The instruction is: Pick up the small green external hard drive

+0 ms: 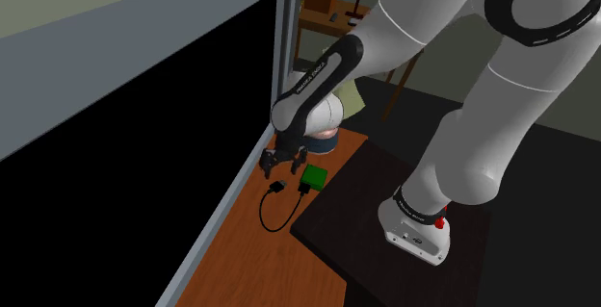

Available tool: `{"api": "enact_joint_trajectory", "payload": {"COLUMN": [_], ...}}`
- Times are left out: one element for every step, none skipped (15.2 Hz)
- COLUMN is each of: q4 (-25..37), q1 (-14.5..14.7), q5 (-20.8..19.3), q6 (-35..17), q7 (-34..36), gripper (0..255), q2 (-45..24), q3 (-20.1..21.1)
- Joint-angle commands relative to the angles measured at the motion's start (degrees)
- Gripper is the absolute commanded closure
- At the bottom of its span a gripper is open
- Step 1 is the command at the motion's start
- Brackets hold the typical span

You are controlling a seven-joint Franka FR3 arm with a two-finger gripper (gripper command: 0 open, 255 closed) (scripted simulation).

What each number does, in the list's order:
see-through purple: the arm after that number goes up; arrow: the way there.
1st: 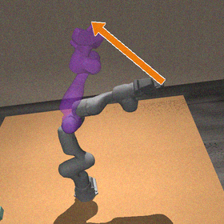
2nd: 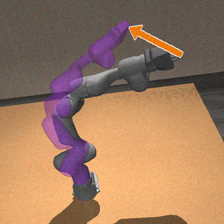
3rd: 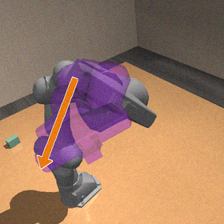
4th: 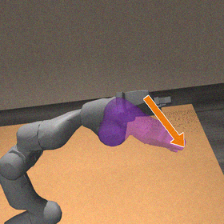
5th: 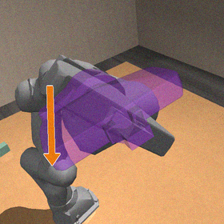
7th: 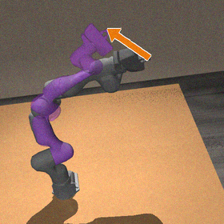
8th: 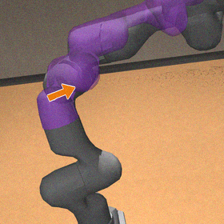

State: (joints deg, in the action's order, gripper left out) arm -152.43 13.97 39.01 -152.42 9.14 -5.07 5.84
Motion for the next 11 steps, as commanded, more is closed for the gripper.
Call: {"api": "enact_joint_trajectory", "payload": {"q4": [0.9, 1.1, 1.3, 1.6, 1.9, 2.2, 2.4, 2.4, 2.5, 2.5, 2.5], "q1": [0.2, 0.1, 0.0, -0.1, -0.2, -0.4, -0.5, -0.5, -0.5, -0.5, -0.5], "q5": [2.6, 3.5, 4.3, 5.2, 6.1, 7.0, 7.5, 7.5, 7.6, 7.7, 7.6], "q6": [-1.8, -2.5, -3.2, -3.9, -4.5, -5.2, -5.6, -5.6, -5.7, -5.7, -5.7], "q7": [-1.8, -2.7, -3.5, -4.4, -5.3, -6.2, -6.7, -6.7, -6.8, -6.9, -6.9], "gripper": [0, 0, 0, 0, 0, 0, 0, 0, 255, 255, 255], "q2": [-2.7, -3.7, -4.7, -5.7, -6.7, -7.7, -8.3, -8.3, -8.6, -8.6, -8.6], "q3": [0.7, 0.9, 1.1, 1.4, 1.7, 2.0, 2.2, 2.2, 2.2, 2.3, 2.3]}}
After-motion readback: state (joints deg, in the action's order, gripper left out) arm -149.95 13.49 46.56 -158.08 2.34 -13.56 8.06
